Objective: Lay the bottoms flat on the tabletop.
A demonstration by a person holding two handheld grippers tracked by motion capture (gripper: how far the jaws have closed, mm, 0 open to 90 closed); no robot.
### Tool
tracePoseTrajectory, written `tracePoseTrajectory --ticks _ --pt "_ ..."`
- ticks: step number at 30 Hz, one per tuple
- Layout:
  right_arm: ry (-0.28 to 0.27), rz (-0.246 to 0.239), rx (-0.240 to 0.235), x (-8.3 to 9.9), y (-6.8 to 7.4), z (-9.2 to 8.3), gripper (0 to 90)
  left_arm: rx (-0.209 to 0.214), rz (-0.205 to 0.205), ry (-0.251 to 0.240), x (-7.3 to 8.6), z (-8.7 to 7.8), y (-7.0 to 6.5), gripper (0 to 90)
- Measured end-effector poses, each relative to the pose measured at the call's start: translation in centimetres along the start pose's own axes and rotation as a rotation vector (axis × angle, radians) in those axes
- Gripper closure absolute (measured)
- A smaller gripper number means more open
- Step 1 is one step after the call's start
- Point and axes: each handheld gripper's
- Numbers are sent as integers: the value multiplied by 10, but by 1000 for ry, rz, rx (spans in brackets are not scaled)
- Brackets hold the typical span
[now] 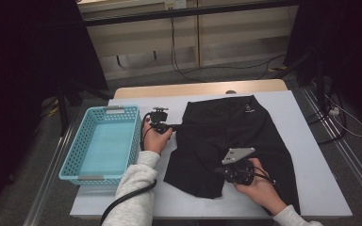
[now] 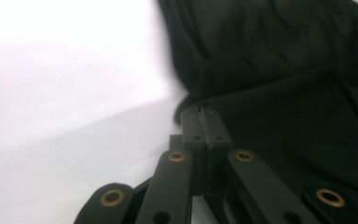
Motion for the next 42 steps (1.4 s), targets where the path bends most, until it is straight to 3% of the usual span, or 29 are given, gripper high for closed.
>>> tracePoseTrajectory --ticks 6,9,11,16,19,23,27,31,34,35,36,37,38,39,41,42 --pt "-21 22 46 -1 -2 2 892 -1 1 -5 -2 4 3 896" --pt "-19 29 57 1 -3 -1 875 -3 -9 -37 3 3 0 778" --pt "-27 36 66 1 -3 -3 884 2 -5 -33 5 1 -1 699" --pt "-31 60 89 4 -9 -11 893 5 30 -45 25 -14 -10 519" --pt "-48 76 84 5 -10 -13 863 2 46 -38 33 -18 -14 491" --pt "-58 50 77 0 -1 -12 800 -2 69 -39 50 -24 -20 445" --pt "-52 34 67 -4 7 -7 720 -8 103 -2 63 -24 -27 439" --pt "-36 59 78 0 4 -2 644 -16 119 38 72 -21 -30 471" --pt "4 66 98 3 1 3 662 -42 159 47 74 -22 -34 477" --pt "0 74 95 4 0 3 703 -55 161 50 75 -23 -35 511" --pt "-12 73 76 5 -1 4 811 -51 166 56 76 -23 -36 591" --pt "-10 65 66 4 -1 4 864 -51 166 56 76 -23 -36 607" --pt "-7 60 62 4 -1 4 896 -30 166 67 76 -22 -37 684" --pt "-7 58 63 3 -1 4 899 -23 143 70 76 -22 -37 726" --pt "-10 53 70 2 -2 5 900 -12 136 77 76 -22 -38 827" --pt "-14 60 102 2 -6 3 900 1 128 86 75 -21 -37 868"
Point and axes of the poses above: each handheld gripper's, and its own axes: z roughly forward along the jaws, x roughly out of its underside, y roughly to its left, and after that the axes turned 14 degrees about y, right-handed
